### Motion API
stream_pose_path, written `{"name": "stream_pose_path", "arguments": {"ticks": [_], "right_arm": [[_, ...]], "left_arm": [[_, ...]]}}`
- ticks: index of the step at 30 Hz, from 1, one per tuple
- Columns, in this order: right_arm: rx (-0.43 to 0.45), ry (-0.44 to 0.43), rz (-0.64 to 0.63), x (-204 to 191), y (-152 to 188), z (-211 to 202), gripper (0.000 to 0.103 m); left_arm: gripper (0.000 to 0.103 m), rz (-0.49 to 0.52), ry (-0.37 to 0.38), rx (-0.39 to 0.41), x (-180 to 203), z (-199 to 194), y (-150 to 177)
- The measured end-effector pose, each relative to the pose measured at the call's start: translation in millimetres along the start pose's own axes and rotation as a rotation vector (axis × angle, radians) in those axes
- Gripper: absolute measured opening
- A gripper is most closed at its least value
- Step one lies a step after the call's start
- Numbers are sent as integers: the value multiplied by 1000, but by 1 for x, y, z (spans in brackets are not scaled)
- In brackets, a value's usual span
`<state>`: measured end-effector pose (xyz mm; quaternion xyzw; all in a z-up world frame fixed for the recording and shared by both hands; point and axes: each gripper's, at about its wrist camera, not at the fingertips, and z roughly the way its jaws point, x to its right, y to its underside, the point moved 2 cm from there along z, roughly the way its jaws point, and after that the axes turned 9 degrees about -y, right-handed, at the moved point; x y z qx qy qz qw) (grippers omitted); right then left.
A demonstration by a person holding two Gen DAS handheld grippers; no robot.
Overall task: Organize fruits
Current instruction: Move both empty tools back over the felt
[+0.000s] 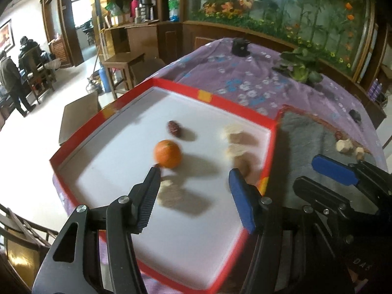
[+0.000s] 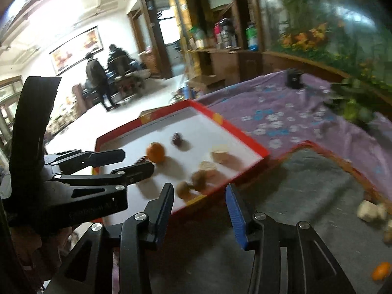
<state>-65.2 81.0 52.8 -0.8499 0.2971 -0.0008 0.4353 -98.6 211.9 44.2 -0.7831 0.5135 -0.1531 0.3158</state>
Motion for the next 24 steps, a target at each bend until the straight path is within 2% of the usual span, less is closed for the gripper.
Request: {"name": "stream_pose_path", "arguments": {"ticks": [4, 14, 19, 24], "right_arm": [[39, 75, 48, 18, 7, -29, 47], [96, 260, 183, 86, 48, -107, 48], [114, 346, 256, 122, 74, -144, 48], [130, 401, 327, 151, 97, -173, 48]], "left_arm": [[58, 18, 51, 9, 32, -5, -4], [58, 141, 191, 9, 133, -13, -9], [58, 198, 262, -25, 175, -9, -9], [58, 242, 297, -60, 212, 1, -13]]}}
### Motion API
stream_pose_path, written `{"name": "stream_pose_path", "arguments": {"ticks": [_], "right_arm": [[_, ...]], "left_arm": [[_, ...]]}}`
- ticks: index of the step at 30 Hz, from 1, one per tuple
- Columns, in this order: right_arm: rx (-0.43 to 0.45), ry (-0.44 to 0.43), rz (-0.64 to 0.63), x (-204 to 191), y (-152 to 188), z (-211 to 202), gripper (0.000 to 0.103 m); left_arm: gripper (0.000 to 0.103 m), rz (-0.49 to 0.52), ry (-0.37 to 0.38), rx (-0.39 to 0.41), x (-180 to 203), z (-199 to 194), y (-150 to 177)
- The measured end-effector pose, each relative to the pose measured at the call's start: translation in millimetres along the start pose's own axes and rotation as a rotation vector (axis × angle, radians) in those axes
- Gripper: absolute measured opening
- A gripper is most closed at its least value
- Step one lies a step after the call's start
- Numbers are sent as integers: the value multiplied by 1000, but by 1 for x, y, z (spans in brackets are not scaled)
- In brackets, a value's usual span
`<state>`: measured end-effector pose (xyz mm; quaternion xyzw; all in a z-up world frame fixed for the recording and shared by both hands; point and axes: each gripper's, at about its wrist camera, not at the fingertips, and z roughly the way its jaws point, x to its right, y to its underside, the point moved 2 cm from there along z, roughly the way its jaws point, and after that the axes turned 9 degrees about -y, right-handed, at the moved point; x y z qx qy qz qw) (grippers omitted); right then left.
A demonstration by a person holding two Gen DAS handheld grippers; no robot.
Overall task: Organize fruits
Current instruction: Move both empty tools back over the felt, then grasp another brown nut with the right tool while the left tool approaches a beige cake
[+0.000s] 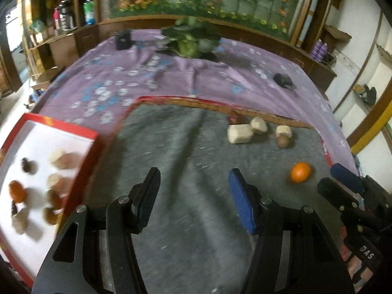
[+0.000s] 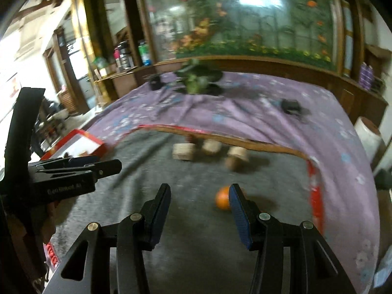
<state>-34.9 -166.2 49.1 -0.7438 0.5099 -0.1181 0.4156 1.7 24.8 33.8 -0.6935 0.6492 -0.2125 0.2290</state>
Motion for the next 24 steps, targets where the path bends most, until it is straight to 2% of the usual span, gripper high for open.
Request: {"name": "stream_pose_path", "arguments": {"ticks": [5, 11, 24], "right_arm": [[16, 3, 45, 22, 4, -9, 48], [0, 7, 21, 25, 5, -3, 48], [15, -2, 61, 47, 8, -5, 48]], "left_arm": [[58, 12, 17, -24, 20, 13, -10], [58, 32, 7, -22, 36, 22, -20], [58, 50, 1, -43, 57, 47, -33]]}}
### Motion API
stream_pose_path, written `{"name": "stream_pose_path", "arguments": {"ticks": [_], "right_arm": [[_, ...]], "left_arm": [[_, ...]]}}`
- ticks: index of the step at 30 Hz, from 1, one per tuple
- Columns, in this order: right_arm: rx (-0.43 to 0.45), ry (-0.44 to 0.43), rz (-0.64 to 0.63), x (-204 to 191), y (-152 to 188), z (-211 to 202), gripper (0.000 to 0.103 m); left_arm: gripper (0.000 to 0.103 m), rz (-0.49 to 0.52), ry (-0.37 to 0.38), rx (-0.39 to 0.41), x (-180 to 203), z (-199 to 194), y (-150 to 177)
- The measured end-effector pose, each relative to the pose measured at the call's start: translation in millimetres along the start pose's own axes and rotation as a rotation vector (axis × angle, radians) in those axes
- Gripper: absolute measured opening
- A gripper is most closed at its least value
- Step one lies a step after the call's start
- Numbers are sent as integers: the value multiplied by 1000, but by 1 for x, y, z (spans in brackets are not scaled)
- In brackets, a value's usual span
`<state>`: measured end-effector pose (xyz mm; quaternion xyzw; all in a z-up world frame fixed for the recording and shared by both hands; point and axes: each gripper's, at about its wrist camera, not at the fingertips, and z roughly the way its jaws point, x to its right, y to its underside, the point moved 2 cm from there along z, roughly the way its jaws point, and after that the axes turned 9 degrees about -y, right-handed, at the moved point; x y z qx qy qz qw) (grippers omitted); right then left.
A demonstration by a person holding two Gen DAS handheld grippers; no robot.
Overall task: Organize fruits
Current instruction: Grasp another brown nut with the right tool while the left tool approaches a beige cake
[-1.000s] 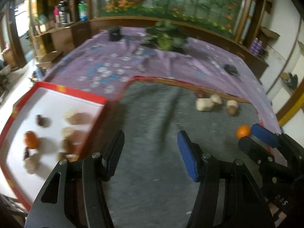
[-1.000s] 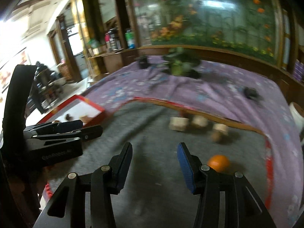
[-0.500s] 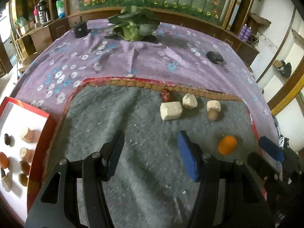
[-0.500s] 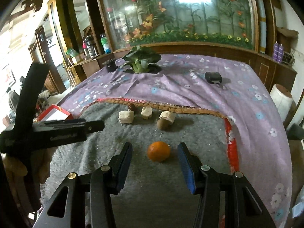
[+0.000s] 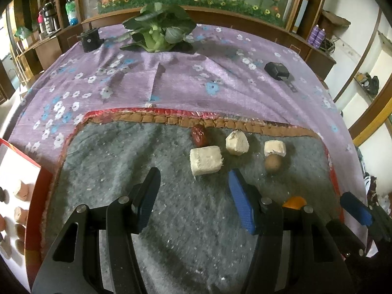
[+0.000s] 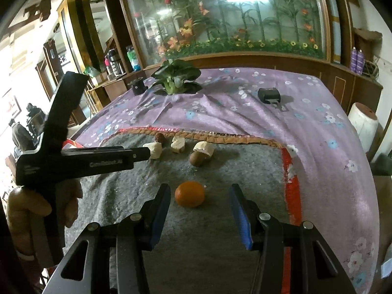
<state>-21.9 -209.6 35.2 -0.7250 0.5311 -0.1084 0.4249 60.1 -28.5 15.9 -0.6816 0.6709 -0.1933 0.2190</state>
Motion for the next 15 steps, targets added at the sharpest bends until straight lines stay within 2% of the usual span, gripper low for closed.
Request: {"name": "stream_pose_path", "arguments": {"ticks": [15], "right_arm": [[3, -19, 29, 15, 2, 1, 50]], "left_arm": [[58, 19, -21, -14, 14, 23, -14]]}}
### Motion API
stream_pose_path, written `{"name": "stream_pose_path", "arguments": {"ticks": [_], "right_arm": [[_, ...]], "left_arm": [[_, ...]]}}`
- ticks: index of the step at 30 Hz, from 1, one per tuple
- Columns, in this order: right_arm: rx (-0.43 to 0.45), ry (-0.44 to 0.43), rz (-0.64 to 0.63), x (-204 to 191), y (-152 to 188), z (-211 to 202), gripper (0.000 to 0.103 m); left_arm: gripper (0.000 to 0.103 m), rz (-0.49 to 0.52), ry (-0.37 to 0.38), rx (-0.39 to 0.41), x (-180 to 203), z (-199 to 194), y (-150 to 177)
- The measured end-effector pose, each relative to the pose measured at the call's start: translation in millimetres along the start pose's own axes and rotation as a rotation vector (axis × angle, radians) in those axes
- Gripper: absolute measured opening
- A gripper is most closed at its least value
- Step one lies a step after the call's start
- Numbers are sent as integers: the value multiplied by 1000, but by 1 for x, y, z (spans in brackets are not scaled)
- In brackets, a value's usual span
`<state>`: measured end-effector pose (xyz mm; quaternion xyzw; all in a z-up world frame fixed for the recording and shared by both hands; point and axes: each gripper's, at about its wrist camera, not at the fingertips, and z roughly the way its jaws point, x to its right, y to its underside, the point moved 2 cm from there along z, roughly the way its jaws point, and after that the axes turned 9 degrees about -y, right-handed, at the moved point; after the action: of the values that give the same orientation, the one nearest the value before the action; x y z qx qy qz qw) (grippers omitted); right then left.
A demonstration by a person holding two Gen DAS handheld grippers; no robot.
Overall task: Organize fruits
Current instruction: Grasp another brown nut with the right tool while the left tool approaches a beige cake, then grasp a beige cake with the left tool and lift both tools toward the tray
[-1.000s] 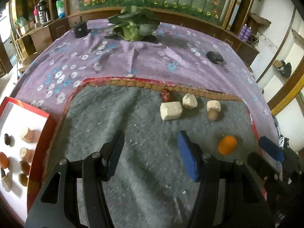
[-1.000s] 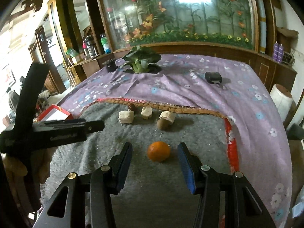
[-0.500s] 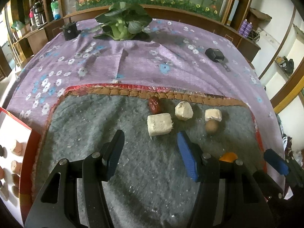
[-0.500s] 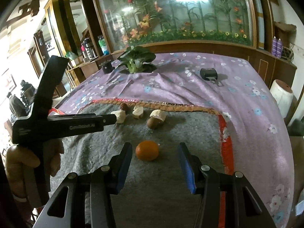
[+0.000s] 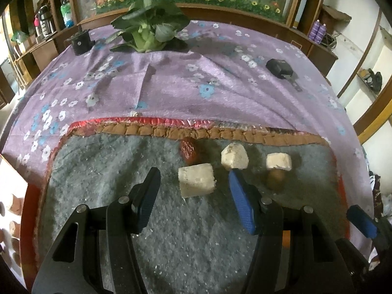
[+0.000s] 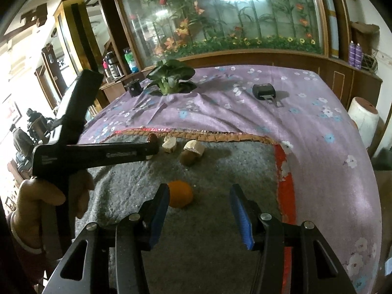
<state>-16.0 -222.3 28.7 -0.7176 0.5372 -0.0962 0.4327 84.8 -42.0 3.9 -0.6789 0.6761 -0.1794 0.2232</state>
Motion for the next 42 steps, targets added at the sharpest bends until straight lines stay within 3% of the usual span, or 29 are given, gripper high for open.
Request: {"name": "stream_pose_path", "arguments": {"ticks": [5, 7, 8, 10, 12, 15, 17, 23, 26, 32, 42], "right_arm": [[-10, -7, 7, -1, -1, 4, 50], [-11, -13, 6, -3, -3, 6, 50], [-10, -20, 6, -4, -4, 6, 50], [-13, -43, 8, -8, -8, 11, 50], [-25, -41, 7, -11, -12, 18, 50], [-42, -57, 27, -11, -22, 35, 39], [-66, -74, 37, -10, -28, 47, 38], [-139, -23, 23, -5, -37, 88, 32], [-168, 15, 19, -1, -37, 103, 21], [-135, 10, 35, 2, -36, 95, 21], [-81, -60, -6, -46, -21, 50, 21]], "left_arm": [[58, 0, -9, -9, 0, 9, -1], [47, 0, -2, -8, -1, 10, 1], [34, -2, -10, -4, -3, 11, 1], [26, -10, 23, -5, -7, 9, 1], [26, -4, 26, 1, -8, 5, 2], [26, 9, 18, 17, -9, -3, 5], [26, 14, 3, 38, -11, -10, 7], [26, 14, -16, 68, -24, -23, 10], [26, 16, -19, 75, -27, -25, 12], [26, 5, -22, 61, -35, -27, 21], [26, -12, -61, 89, -56, -55, 46]]}}
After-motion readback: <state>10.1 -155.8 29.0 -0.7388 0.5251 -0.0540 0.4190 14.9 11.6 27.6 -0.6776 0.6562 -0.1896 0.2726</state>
